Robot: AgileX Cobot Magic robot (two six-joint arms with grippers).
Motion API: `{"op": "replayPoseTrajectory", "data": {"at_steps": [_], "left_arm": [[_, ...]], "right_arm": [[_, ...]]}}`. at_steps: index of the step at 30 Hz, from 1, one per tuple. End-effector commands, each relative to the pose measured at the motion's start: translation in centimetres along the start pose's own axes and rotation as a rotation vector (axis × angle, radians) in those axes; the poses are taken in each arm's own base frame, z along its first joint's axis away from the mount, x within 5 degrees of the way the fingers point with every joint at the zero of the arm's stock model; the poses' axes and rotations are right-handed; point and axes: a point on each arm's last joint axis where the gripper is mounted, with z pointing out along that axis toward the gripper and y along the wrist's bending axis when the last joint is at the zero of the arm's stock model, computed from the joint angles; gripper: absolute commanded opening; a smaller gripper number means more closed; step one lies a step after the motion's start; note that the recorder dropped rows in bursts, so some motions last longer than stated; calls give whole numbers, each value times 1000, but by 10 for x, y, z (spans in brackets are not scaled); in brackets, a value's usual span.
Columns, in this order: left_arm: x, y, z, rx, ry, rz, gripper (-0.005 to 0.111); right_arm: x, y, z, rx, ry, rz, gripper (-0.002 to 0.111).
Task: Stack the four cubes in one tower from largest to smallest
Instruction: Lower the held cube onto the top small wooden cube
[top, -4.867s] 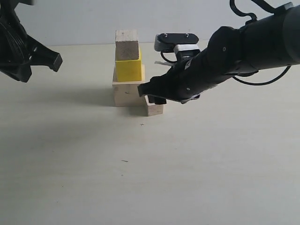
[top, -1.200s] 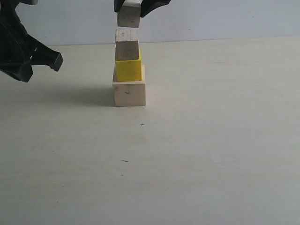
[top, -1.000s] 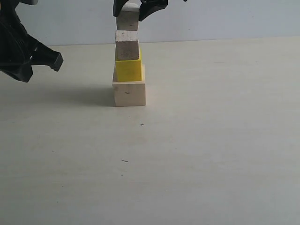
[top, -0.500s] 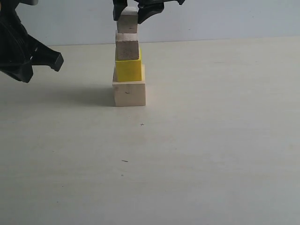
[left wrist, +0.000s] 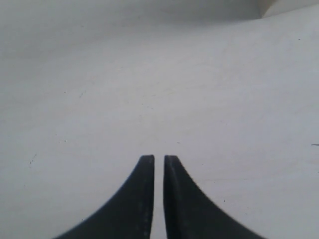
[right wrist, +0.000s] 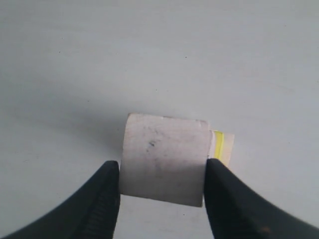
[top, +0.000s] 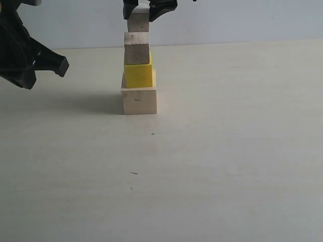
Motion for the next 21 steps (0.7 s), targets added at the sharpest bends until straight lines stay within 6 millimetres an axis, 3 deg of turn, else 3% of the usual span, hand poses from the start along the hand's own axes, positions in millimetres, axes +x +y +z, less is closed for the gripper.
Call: {"op": "replayPoseTrajectory", "data": {"at_steps": [1,21], "left_arm": [[2,1,-2,8,-1,-15,10],[2,1,-2,8,-1,-15,10]], "right_arm": [[-2,1,2,-4,-15,-16,0],[0,0,8,4,9,-14,0]]}}
